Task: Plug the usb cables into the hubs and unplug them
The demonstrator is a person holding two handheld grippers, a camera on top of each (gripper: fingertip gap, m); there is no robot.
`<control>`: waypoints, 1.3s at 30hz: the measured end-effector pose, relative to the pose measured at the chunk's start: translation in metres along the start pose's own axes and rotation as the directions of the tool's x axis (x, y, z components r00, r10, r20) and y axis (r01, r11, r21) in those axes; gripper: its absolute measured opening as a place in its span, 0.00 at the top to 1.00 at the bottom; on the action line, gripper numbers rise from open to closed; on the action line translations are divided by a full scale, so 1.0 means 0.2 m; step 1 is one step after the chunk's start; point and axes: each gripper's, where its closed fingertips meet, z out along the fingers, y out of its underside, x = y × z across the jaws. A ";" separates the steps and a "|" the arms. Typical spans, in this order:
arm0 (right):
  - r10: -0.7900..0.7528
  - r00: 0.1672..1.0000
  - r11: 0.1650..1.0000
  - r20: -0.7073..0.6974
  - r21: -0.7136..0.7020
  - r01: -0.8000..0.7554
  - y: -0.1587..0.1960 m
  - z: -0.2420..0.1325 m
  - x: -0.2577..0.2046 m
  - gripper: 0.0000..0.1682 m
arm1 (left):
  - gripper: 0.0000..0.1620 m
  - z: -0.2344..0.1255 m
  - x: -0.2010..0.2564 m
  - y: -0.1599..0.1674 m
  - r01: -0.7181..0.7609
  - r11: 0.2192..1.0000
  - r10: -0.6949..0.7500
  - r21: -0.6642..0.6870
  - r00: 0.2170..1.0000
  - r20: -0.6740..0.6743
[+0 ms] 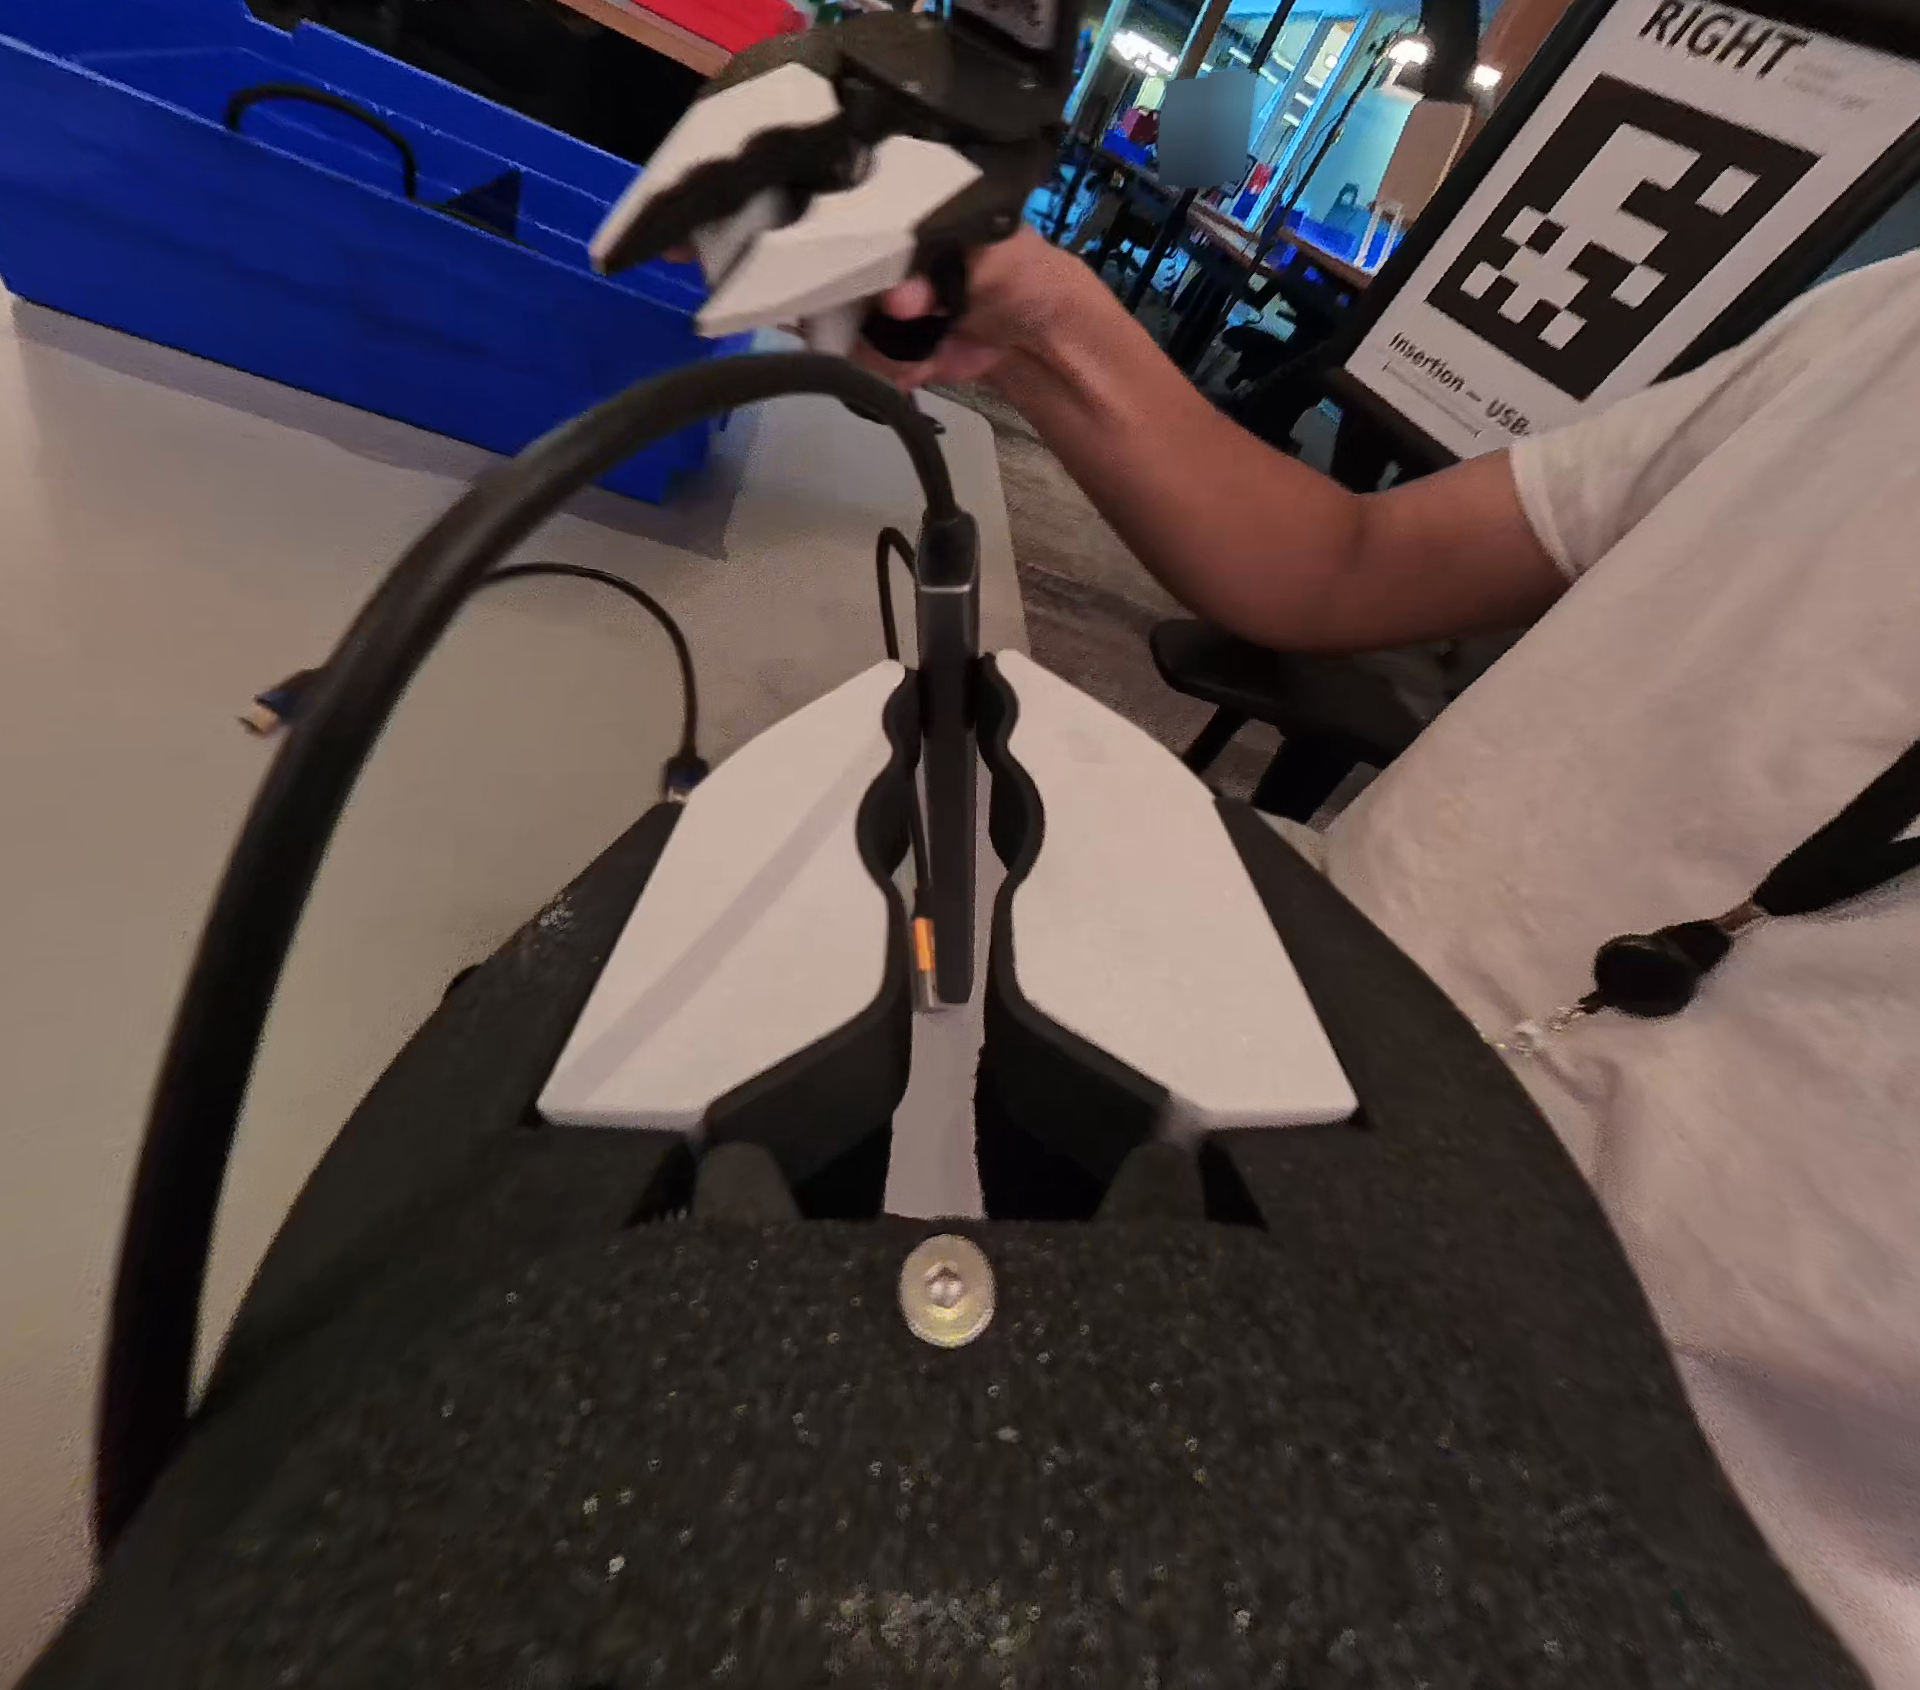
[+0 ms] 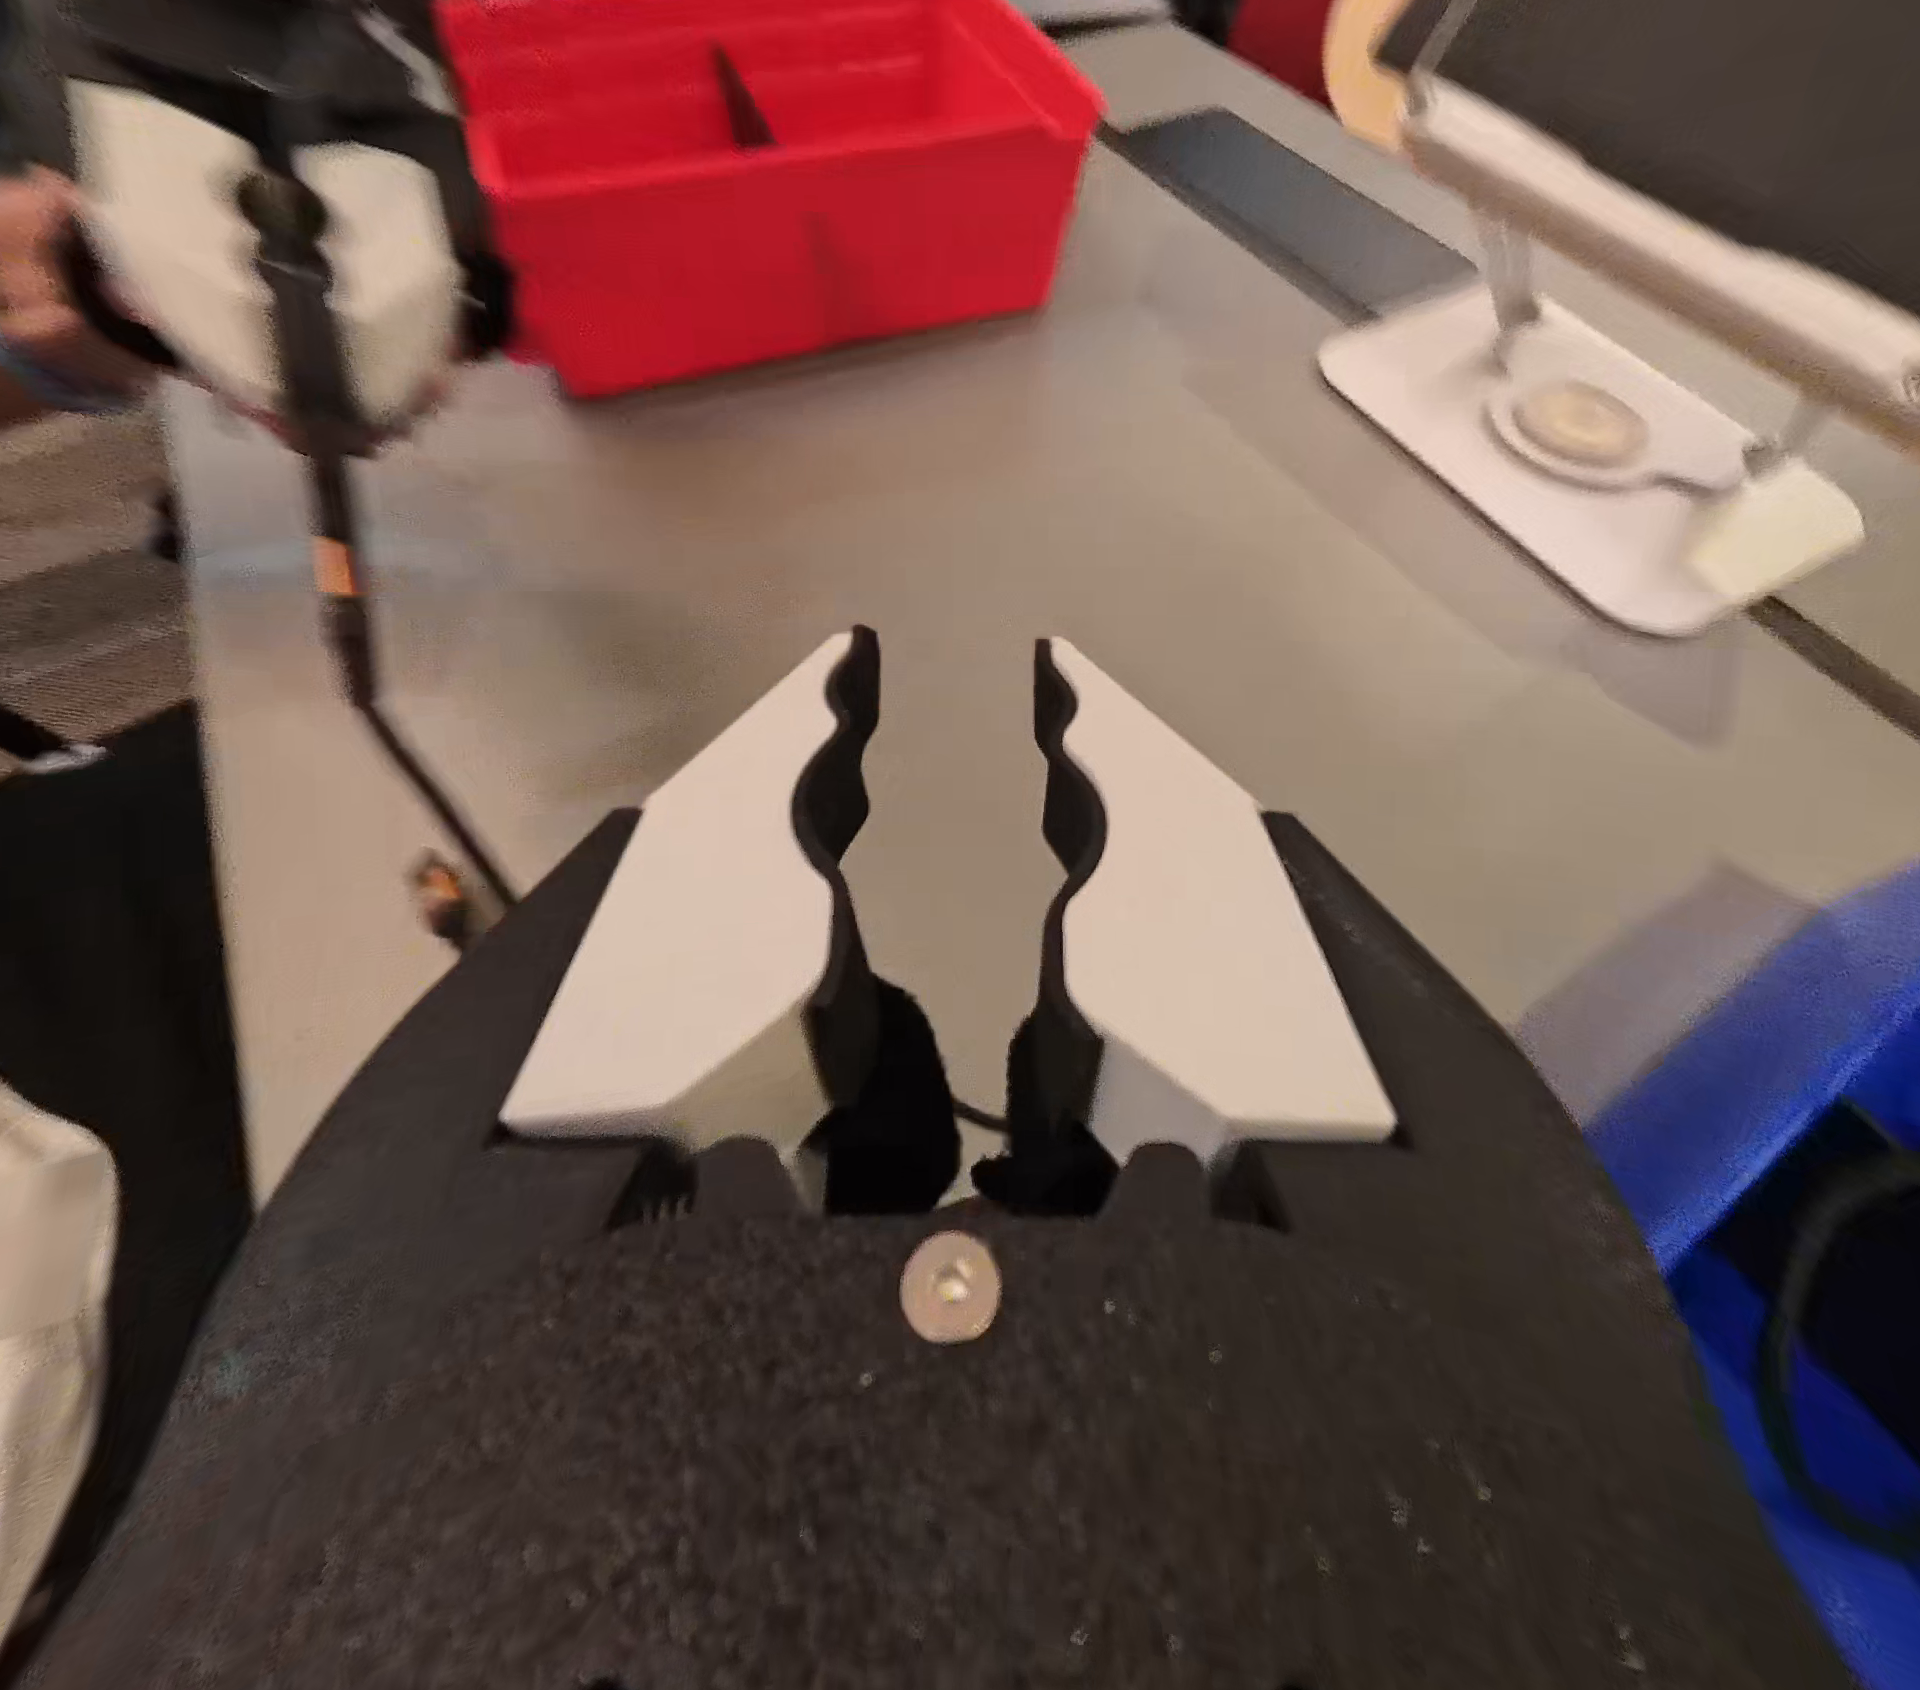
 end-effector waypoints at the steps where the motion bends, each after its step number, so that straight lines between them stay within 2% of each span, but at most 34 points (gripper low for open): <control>1: 0.003 1.000 0.999 -0.026 -0.041 -0.004 0.07 0.04 0.03 0.82 | 0.94 -0.01 0.01 0.02 0.013 1.000 -0.013 -0.006 1.000 -0.005; 5: -0.110 0.992 0.976 -0.068 -0.194 0.095 0.35 0.33 0.06 0.79 | 0.94 -0.03 0.02 0.10 0.039 0.998 -0.040 -0.052 0.999 -0.019; 9: 0.005 0.998 0.978 -0.058 -0.208 -0.017 0.45 0.51 0.17 0.81 | 0.94 -0.05 0.01 0.09 0.067 0.998 -0.067 -0.015 0.997 -0.045; 13: -0.018 1.000 0.966 -0.026 -0.257 0.011 0.47 0.54 0.24 0.85 | 0.94 -0.07 0.01 0.09 0.092 0.996 -0.091 0.005 0.993 -0.078; 15: -0.048 0.999 0.950 0.023 -0.308 0.052 0.52 0.56 0.22 0.85 | 0.94 -0.08 0.01 0.09 0.112 0.993 -0.110 0.022 0.989 -0.097; 18: -0.090 0.995 0.946 0.046 -0.307 0.099 0.51 0.58 0.20 0.85 | 0.94 -0.10 -0.01 0.07 0.133 0.990 -0.127 0.049 0.985 -0.112; 20: -0.085 0.994 0.945 0.067 -0.311 0.102 0.51 0.59 0.19 0.94 | 0.94 -0.10 -0.01 0.07 0.143 0.988 -0.137 0.052 0.984 -0.111; 23: -0.173 0.984 0.926 0.045 -0.332 0.178 0.51 0.58 0.20 0.94 | 0.94 -0.11 -0.03 0.06 0.167 0.984 -0.161 0.060 0.982 -0.094; 25: -0.296 0.955 0.905 0.001 -0.319 0.281 0.44 0.53 0.19 0.95 | 0.94 -0.10 -0.06 0.06 0.183 0.982 -0.179 0.057 0.982 -0.063; 27: -0.433 0.900 0.873 -0.049 -0.272 0.405 0.28 0.44 0.12 0.95 | 0.94 -0.10 -0.08 0.07 0.193 0.980 -0.192 0.046 0.981 -0.029; 29: -0.572 0.814 0.806 -0.097 -0.251 0.536 0.09 0.33 0.04 0.95 | 0.94 -0.09 -0.09 0.08 0.200 0.979 -0.200 0.033 0.980 -0.009; 31: -0.662 0.745 0.742 -0.087 -0.221 0.633 -0.05 0.24 -0.12 0.95 | 0.94 -0.08 -0.08 0.08 0.203 0.979 -0.203 0.028 0.979 -0.009; 35: -0.730 0.684 0.664 0.007 -0.233 0.710 -0.09 0.21 -0.40 0.95 | 0.94 -0.04 -0.07 0.07 0.191 0.981 -0.191 0.024 0.982 0.002; 39: -0.702 0.712 0.692 0.024 -0.217 0.689 -0.09 0.21 -0.50 0.95 | 0.94 -0.01 -0.08 0.06 0.197 0.980 -0.198 0.038 0.980 0.011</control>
